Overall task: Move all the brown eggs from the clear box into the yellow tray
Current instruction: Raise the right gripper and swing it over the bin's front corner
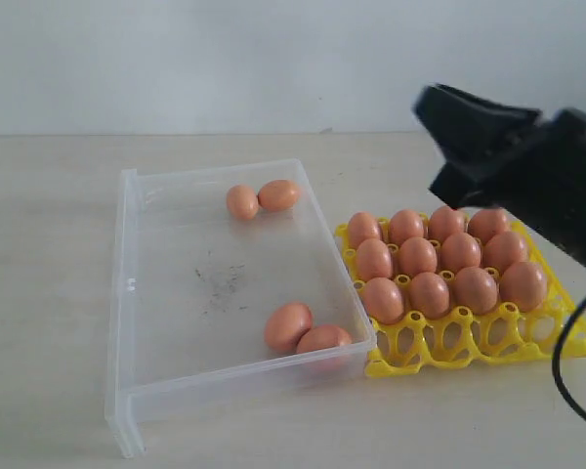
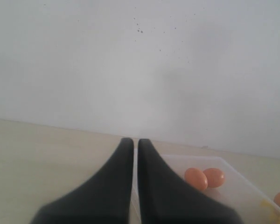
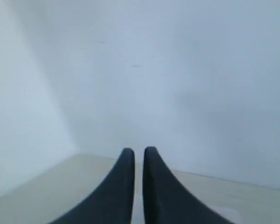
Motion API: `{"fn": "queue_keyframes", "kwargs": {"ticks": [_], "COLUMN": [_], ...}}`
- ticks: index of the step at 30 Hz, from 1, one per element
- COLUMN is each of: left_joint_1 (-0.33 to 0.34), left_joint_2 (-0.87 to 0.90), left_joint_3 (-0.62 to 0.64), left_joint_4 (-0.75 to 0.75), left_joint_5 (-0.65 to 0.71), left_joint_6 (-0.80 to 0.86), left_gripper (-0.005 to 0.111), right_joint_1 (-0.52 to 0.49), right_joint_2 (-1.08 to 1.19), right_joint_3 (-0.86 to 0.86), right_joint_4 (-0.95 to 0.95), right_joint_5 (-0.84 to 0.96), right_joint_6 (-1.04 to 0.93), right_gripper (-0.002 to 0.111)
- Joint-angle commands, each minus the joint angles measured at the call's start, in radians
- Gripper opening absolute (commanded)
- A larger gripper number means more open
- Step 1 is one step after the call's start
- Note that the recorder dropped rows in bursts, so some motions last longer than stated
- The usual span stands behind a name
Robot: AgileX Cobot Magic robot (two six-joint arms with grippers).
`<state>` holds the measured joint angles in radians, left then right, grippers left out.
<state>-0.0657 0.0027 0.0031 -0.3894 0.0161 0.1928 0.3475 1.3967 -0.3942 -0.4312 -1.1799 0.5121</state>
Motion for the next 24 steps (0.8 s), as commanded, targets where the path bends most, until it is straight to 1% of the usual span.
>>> {"fn": "queue_keyframes", "kwargs": {"ticks": [1, 2, 3, 4, 5, 6, 7, 8, 10, 11, 12, 14, 16, 18, 21, 22, 24], "left_joint_1": [-0.005, -0.005, -0.005, -0.005, -0.005, -0.005, -0.005, -0.005, -0.005, -0.005, -0.005, -0.005, -0.005, -0.005, -0.005, -0.005, -0.005], "left_joint_2": [-0.003, -0.003, -0.003, -0.003, -0.003, -0.003, -0.003, -0.003, -0.003, -0.003, -0.003, -0.003, -0.003, -0.003, -0.003, -0.003, -0.003], "left_joint_3": [-0.003, -0.003, -0.003, -0.003, -0.003, -0.003, -0.003, -0.003, -0.003, -0.003, -0.003, -0.003, -0.003, -0.003, -0.003, -0.003, -0.003], "left_joint_4": [-0.011, -0.011, -0.011, -0.011, -0.011, -0.011, -0.011, -0.011, -0.011, -0.011, -0.011, -0.011, -0.011, -0.011, -0.011, -0.011, -0.011], "left_joint_5": [-0.016, -0.016, -0.016, -0.016, -0.016, -0.016, -0.016, -0.016, -0.016, -0.016, -0.016, -0.016, -0.016, -0.016, -0.016, -0.016, -0.016], "left_joint_6": [-0.007, -0.007, -0.007, -0.007, -0.007, -0.007, -0.007, -0.007, -0.007, -0.007, -0.007, -0.007, -0.007, -0.007, -0.007, -0.007, -0.007], "left_gripper": [0.004, 0.004, 0.004, 0.004, 0.004, 0.004, 0.004, 0.004, 0.004, 0.004, 0.004, 0.004, 0.004, 0.004, 0.004, 0.004, 0.004], "right_joint_1": [0.088, 0.152, 0.175, 0.194, 0.227, 0.25, 0.287, 0.304, 0.342, 0.357, 0.361, 0.361, 0.363, 0.384, 0.459, 0.501, 0.553], "right_joint_2": [-0.002, 0.045, 0.086, 0.118, 0.157, 0.187, 0.227, 0.242, 0.28, 0.284, 0.284, 0.277, 0.264, 0.252, 0.241, 0.241, 0.244], "right_joint_3": [-0.35, -0.452, -0.479, -0.502, -0.515, -0.516, -0.514, -0.514, -0.514, -0.514, -0.514, -0.514, -0.514, -0.516, -0.516, -0.516, -0.516], "right_joint_4": [-0.959, -1.313, -1.313, -1.313, -1.313, -1.313, -1.313, -1.313, -1.313, -1.313, -1.313, -1.313, -1.313, -1.313, -1.313, -1.313, -1.313], "right_joint_5": [0.562, 0.608, 0.531, 0.486, 0.479, 0.514, 0.67, 0.744, 0.812, 0.819, 0.821, 0.802, 0.788, 0.855, 1.108, 1.236, 1.396], "right_joint_6": [0.819, 1.208, 1.199, 1.193, 1.209, 1.211, 1.346, 1.393, 1.292, 1.201, 1.134, 0.936, 0.707, 0.541, 0.292, 0.161, -0.053], "right_gripper": [0.001, 0.002, 0.006, 0.013, 0.021, 0.031, 0.037, 0.036, 0.024, 0.014, 0.008, 0.001, 0.0, 0.0, 0.0, 0.0, 0.0]}}
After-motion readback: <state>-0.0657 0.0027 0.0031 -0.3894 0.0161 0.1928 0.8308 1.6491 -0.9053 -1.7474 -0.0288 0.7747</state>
